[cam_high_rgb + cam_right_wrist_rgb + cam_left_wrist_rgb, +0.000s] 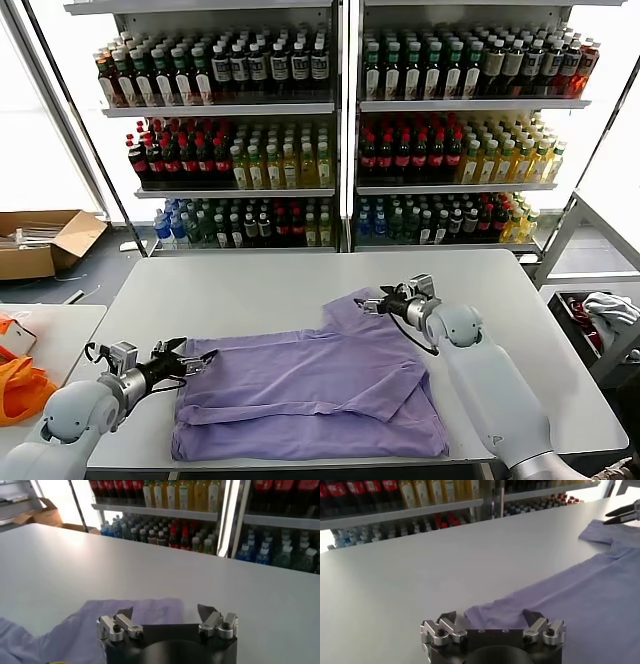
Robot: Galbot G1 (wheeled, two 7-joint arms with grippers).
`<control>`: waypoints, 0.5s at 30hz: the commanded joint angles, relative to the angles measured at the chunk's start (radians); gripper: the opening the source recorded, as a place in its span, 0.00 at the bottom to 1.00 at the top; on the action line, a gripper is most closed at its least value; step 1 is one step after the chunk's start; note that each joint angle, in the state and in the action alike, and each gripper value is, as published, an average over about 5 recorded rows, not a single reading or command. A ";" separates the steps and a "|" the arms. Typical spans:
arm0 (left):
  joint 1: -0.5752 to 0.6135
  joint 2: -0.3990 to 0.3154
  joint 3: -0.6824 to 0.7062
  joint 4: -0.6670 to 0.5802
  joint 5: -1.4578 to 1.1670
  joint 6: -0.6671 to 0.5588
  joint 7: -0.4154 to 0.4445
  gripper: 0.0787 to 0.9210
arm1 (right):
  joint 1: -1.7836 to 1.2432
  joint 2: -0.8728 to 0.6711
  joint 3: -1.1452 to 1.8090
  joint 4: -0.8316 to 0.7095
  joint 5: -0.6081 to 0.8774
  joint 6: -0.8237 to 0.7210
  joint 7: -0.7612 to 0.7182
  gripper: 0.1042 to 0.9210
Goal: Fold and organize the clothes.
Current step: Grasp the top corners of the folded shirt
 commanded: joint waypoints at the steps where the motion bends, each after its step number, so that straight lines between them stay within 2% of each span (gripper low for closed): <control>1: -0.029 0.001 0.030 0.045 -0.003 0.002 0.000 0.81 | 0.026 0.016 -0.033 -0.052 0.000 -0.010 0.003 0.71; 8: -0.032 -0.006 0.040 0.056 -0.010 0.004 0.007 0.59 | 0.010 0.016 -0.033 -0.048 0.006 -0.010 0.011 0.46; 15: -0.008 -0.004 0.021 0.013 -0.021 0.003 0.016 0.34 | -0.022 0.006 -0.009 0.043 0.072 -0.010 0.031 0.22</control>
